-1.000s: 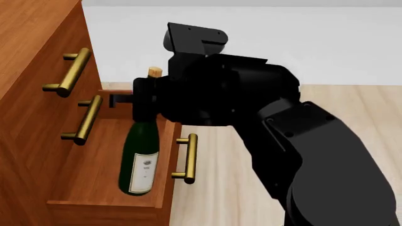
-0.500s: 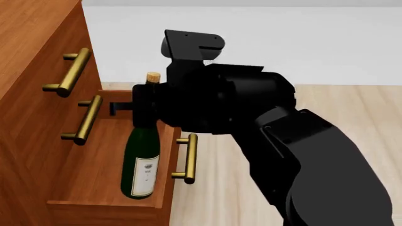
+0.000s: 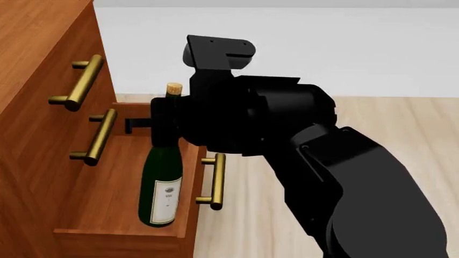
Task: Put the wine bottle in the bottom drawer of the cabinet.
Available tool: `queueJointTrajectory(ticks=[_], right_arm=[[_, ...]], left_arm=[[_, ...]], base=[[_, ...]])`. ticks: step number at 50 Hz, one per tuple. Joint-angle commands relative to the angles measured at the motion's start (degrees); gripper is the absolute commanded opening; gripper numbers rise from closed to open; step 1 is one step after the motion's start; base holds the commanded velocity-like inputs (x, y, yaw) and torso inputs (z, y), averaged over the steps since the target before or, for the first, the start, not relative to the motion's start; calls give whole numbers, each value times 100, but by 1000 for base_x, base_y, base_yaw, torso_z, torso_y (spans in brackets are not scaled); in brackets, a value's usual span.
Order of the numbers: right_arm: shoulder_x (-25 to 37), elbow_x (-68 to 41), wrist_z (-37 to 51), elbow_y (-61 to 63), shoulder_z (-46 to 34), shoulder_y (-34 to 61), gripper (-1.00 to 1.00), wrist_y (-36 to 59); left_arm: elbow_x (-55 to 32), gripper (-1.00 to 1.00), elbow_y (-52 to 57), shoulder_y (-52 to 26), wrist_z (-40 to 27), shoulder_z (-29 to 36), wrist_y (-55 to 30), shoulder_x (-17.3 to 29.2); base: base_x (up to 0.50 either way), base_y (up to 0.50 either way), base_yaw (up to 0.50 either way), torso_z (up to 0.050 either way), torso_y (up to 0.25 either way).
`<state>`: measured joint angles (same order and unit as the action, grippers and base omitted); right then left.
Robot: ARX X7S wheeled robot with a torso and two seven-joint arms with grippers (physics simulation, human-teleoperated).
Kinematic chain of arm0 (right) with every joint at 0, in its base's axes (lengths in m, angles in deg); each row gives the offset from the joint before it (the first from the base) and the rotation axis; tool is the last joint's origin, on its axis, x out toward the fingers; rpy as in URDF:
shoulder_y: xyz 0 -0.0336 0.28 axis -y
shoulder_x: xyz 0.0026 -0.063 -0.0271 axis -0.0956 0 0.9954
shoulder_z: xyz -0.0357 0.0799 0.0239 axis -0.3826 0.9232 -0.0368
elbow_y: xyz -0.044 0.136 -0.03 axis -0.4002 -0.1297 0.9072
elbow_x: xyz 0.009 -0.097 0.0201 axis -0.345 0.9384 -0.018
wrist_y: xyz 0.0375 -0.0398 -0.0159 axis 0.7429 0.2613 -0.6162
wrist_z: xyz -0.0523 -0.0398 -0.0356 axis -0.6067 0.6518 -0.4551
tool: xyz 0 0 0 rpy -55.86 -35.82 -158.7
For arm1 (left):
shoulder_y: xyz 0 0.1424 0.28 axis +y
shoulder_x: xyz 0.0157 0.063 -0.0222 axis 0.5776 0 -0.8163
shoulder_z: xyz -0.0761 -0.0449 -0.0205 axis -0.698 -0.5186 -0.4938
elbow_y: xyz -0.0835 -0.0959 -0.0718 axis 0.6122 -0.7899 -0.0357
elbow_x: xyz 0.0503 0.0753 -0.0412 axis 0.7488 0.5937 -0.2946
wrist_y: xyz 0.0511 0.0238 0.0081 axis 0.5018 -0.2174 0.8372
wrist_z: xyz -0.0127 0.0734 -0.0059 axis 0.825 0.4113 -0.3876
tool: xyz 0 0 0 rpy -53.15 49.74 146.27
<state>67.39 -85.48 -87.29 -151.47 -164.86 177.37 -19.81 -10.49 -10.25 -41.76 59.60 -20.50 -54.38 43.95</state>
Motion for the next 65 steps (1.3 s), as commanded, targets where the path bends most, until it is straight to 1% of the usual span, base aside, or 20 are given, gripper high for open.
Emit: queueJointTrajectory(ticks=[1,24,33,35,36,43,44,45,57,65], right_arm=[[0,94,-68,1,162,42,-100,-22],[0,94,-68,1,162,42,-100,-22],[0,94,-68,1,162,42,-100,-22],[0,94,-68,1,162,42,-100,-22],[0,94,-68,1,162,42,-100,-22],[0,94,-68,1,162,42,-100,-22],[0,954,-229,720,388,-727,-100,153],[0,1591,-270,717,391,-725,-100,147],[0,1804,-340,798,405,-704,-100,171],[0,1761,-227,760,410,-648,-100,165]], left_arm=[[8,100,-22,-3,7,8,4,4],[17,100,-34,17,-7,6,-6,36],[249,100,-2,48,-163,40,-102,115],[286,100,1,42,-183,29,-87,99],[445,100,-1,58,-325,41,-157,140],[465,100,-5,49,-295,53,-145,131],[470,100,-6,46,-286,54,-139,128],[502,100,-9,44,-318,58,-153,136],[480,100,-30,19,-297,73,-129,109],[472,100,-39,23,-258,73,-111,99]], base=[[0,0,0,0,0],[0,0,0,0,0],[0,0,0,0,-12],[0,0,0,0,-208],[0,0,0,0,-250],[0,0,0,0,-250],[0,0,0,0,-250],[0,0,0,0,-250],[0,0,0,0,-250],[0,0,0,0,-250]])
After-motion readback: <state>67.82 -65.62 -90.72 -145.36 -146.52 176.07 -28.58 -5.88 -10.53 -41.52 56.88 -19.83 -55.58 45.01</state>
